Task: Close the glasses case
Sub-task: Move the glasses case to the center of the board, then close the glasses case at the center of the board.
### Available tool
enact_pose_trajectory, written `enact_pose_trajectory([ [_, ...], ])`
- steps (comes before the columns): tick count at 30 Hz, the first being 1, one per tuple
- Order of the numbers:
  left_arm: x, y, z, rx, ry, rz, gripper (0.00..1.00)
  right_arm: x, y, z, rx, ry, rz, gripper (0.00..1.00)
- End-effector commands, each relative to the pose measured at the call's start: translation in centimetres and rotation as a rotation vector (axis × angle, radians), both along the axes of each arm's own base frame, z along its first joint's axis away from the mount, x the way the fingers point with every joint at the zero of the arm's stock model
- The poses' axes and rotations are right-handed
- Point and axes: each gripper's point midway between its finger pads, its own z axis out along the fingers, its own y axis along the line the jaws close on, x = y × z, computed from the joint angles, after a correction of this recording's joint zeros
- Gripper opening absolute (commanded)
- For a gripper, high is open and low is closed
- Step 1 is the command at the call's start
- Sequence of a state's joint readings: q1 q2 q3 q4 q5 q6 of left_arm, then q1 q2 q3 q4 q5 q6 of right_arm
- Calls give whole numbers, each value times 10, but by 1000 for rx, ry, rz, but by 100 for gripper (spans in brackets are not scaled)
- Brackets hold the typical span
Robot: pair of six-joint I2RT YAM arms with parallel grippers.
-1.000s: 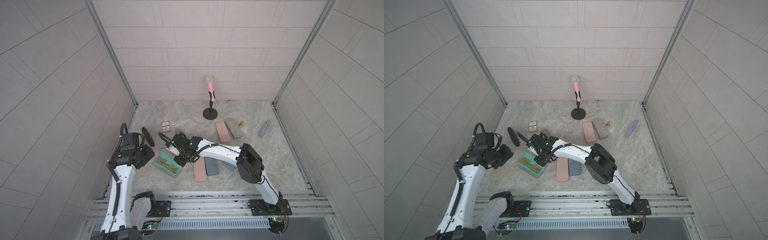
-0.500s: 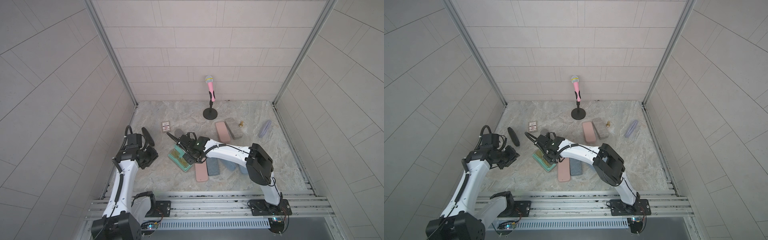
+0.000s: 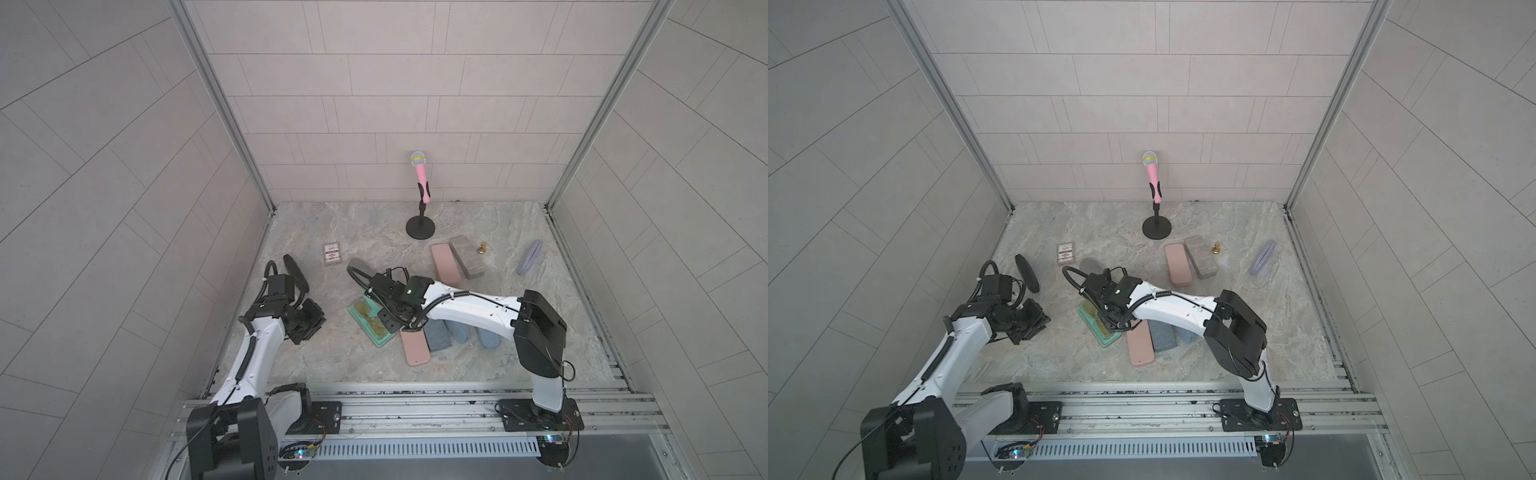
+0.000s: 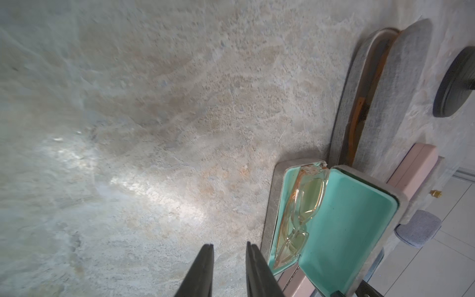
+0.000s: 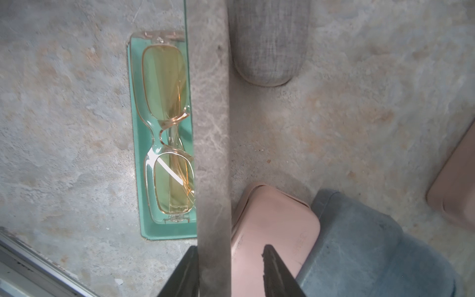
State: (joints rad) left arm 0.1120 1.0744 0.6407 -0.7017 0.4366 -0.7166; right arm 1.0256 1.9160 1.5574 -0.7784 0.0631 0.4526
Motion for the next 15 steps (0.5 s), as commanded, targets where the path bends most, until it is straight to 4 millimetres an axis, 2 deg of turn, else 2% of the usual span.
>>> enact_pose_trajectory([
  [1, 10, -10, -4, 3, -19, 2, 23, -6, -6, 31, 48, -22, -10, 48],
  [3, 11, -20, -8, 7, -10, -17, 16, -6, -9, 40, 58, -41, -10, 48],
  [4, 12, -24, -11, 11, -6, -22, 11, -5, -11, 45, 61, -54, -10, 43],
  [7, 12, -30, -18, 19, 6, -25, 0, 1, -15, 53, 61, -75, -12, 19],
  [10, 10, -34, -27, 31, 21, -27, 0, 10, -18, 49, 47, -65, -14, 11],
  [15, 9, -43, -42, 48, 44, -43, 0, 27, -21, 34, 67, -8, -46, 9],
])
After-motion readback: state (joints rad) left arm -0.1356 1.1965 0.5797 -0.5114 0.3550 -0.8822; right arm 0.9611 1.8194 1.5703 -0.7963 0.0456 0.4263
